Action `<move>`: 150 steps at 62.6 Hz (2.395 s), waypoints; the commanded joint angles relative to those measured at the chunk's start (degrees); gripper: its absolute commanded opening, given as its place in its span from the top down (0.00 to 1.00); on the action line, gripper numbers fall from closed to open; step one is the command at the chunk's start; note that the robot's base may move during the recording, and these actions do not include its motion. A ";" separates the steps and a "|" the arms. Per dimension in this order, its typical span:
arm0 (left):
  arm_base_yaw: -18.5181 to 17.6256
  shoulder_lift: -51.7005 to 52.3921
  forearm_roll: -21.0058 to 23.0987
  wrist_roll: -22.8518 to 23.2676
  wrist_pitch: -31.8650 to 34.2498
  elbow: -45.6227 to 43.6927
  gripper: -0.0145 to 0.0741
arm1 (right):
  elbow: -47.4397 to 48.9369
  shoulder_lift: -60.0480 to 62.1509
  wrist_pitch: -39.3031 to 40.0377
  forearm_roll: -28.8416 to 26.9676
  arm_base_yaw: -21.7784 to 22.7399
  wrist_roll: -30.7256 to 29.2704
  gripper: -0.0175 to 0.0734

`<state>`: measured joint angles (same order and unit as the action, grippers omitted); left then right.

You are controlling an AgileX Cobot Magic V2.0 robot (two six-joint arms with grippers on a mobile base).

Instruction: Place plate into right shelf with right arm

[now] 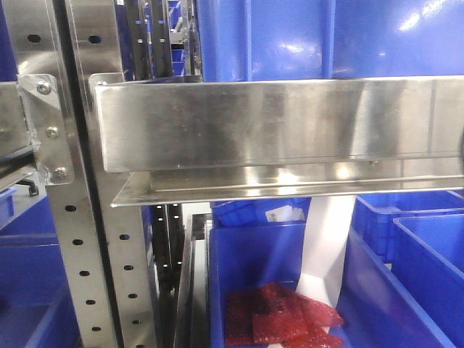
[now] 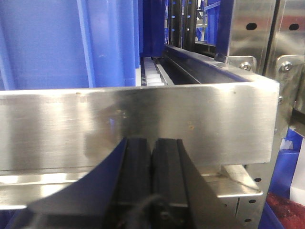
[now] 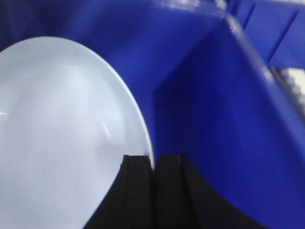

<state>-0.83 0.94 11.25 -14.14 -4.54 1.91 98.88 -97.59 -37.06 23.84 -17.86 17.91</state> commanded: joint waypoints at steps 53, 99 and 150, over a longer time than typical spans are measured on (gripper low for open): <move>-0.30 0.58 0.12 0.14 4.54 0.46 0.89 | -7.30 31.15 -4.36 -5.64 0.18 -0.42 0.75; -0.30 0.58 0.12 0.14 4.54 0.46 0.89 | -60.21 81.08 5.90 -5.34 0.18 -0.42 0.75; -0.30 0.58 0.12 0.14 4.54 0.46 0.89 | -74.61 86.99 13.09 -17.16 5.56 -18.66 0.75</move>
<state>-0.83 0.94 11.25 -14.14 -4.63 1.91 25.59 -11.66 -32.00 9.92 -13.98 5.17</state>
